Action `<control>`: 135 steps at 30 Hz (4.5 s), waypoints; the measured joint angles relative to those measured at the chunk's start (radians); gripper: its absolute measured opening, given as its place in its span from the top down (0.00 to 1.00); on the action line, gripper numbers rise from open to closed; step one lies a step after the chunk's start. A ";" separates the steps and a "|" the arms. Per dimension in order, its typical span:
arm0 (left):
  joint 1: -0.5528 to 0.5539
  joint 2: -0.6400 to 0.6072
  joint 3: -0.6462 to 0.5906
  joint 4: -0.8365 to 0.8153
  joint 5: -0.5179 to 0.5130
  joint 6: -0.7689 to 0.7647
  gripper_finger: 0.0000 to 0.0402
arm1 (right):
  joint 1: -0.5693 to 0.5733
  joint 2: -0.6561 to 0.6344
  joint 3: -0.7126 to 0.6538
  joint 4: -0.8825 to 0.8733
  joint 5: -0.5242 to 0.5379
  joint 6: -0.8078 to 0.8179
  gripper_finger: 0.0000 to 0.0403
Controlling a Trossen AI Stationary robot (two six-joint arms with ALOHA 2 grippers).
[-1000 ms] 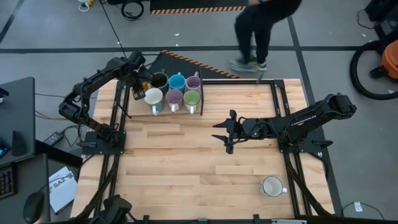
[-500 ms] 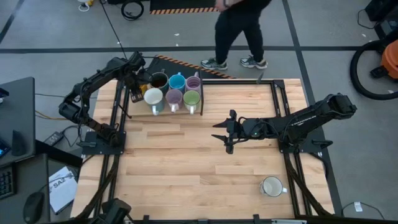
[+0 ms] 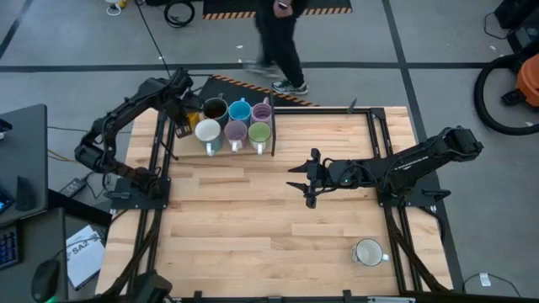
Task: Place coffee mugs
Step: Put the blue patterned mug on the shelf
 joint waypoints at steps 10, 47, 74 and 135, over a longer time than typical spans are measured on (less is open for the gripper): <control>-0.018 -0.106 0.000 0.001 0.003 -0.001 0.66 | 0.000 0.000 0.000 0.003 0.000 -0.014 0.52; -0.708 -0.212 -0.002 0.608 0.297 -0.565 0.66 | 0.014 -0.001 0.319 -1.039 -0.370 0.133 0.52; -1.130 -0.056 -0.003 0.742 0.094 -0.807 0.66 | 0.478 0.258 0.620 -1.508 -0.383 0.436 0.53; -1.178 -0.056 -0.003 0.689 0.011 -0.876 0.66 | 0.718 0.475 0.688 -1.581 -0.359 0.059 0.69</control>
